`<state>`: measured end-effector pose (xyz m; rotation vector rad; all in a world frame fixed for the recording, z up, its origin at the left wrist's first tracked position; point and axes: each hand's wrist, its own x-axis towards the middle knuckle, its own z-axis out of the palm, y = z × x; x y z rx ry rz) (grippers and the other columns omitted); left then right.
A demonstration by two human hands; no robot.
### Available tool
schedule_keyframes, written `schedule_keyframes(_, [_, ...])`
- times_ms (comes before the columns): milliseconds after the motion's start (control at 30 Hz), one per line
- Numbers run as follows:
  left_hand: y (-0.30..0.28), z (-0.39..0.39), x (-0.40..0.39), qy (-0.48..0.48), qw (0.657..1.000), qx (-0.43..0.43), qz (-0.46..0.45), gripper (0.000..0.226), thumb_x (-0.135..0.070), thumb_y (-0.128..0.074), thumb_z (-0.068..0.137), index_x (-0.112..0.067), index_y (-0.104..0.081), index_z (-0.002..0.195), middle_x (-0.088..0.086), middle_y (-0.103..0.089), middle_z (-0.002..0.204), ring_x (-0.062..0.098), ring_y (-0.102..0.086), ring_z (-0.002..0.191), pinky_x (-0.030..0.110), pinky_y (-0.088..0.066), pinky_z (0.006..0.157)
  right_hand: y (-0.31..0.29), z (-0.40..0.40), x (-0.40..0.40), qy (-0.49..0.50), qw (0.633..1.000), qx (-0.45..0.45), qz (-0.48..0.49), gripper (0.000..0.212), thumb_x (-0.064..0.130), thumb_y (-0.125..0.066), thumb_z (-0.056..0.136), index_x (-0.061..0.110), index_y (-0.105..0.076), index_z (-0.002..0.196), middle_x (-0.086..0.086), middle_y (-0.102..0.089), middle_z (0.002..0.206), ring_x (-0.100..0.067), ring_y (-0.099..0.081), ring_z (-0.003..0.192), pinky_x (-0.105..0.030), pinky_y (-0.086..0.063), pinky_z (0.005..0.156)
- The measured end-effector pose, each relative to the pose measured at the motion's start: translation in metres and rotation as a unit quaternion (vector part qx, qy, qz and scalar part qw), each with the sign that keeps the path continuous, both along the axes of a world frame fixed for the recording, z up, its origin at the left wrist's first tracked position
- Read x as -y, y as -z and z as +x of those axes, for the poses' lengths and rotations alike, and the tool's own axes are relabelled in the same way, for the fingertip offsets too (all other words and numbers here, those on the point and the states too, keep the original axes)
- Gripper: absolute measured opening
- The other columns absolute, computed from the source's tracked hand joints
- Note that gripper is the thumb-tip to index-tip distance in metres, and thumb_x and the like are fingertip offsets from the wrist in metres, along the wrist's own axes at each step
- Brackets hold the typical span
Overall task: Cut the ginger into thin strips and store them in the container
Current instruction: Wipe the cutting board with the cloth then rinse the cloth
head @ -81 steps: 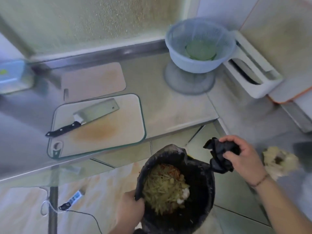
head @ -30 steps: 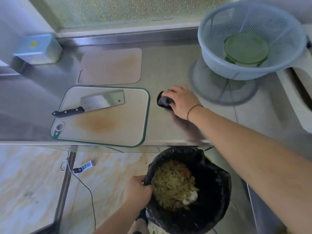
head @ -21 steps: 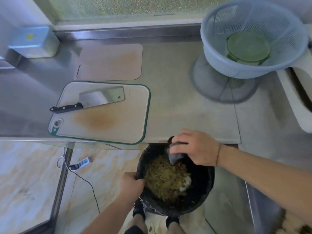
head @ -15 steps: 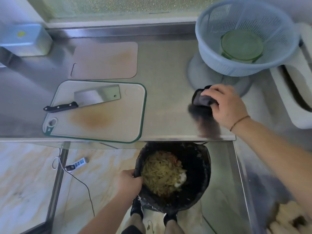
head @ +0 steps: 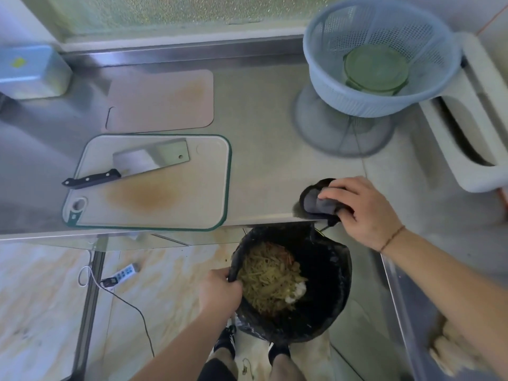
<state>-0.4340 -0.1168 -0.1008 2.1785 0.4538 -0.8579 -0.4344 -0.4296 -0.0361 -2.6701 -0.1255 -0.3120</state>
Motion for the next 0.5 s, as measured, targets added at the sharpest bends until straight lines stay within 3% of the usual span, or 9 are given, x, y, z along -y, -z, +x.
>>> schedule_keyframes(100, [0.003, 0.002, 0.001, 0.003, 1.0, 0.004, -0.013, 0.019, 0.003, -0.053, 0.077, 0.0, -0.071, 0.077, 0.009, -0.051, 0.058, 0.023, -0.047, 0.053, 0.028, -0.035, 0.05, 0.006, 0.003, -0.004, 0.115, 0.993, -0.016, -0.033, 0.044, -0.011, -0.065, 0.069, 0.016, -0.07, 0.103, -0.003, -0.064, 0.103, -0.034, -0.054, 0.091, -0.044, -0.054, 0.07])
schedule_keyframes(200, [0.002, 0.007, 0.0, 0.009, 1.0, 0.002, -0.022, 0.019, 0.003, -0.053, 0.078, -0.001, -0.072, 0.075, 0.007, -0.049, 0.056, 0.023, -0.042, 0.051, 0.027, -0.03, 0.049, 0.017, 0.003, -0.022, 0.159, 0.985, -0.049, -0.049, 0.042, -0.008, -0.067, 0.069, 0.017, -0.07, 0.103, -0.004, -0.065, 0.103, -0.035, -0.053, 0.091, -0.043, -0.054, 0.066])
schedule_keyframes(300, [0.0, 0.013, -0.003, 0.022, 0.999, 0.001, -0.024, 0.017, 0.004, -0.053, 0.076, 0.0, -0.062, 0.063, 0.006, -0.041, 0.055, 0.021, -0.034, 0.053, 0.03, -0.025, 0.054, 0.011, 0.003, -0.038, 0.096, 0.991, -0.076, -0.064, 0.041, -0.009, -0.063, 0.071, 0.018, -0.072, 0.1, -0.002, -0.067, 0.103, -0.033, -0.052, 0.09, -0.041, -0.052, 0.074])
schedule_keyframes(400, [-0.001, 0.022, -0.009, 0.04, 0.999, -0.006, -0.031, 0.036, 0.004, -0.055, 0.075, -0.015, -0.053, 0.045, 0.001, -0.04, 0.049, 0.022, -0.034, 0.053, 0.028, -0.025, 0.053, -0.009, 0.003, -0.042, -0.018, 0.969, -0.222, -0.106, 0.045, -0.002, -0.053, 0.082, 0.029, -0.068, 0.111, 0.009, -0.062, 0.114, -0.018, -0.043, 0.095, -0.022, -0.036, 0.087])
schedule_keyframes(500, [0.0, 0.031, -0.018, 0.067, 0.997, -0.012, -0.046, 0.035, 0.004, -0.054, 0.076, -0.016, -0.054, 0.047, 0.003, -0.043, 0.052, 0.022, -0.036, 0.052, 0.025, -0.025, 0.05, -0.023, -0.009, -0.051, -0.068, 0.954, -0.273, -0.106, 0.047, -0.001, -0.054, 0.084, 0.031, -0.065, 0.117, 0.011, -0.059, 0.117, -0.014, -0.039, 0.098, -0.027, -0.042, 0.086])
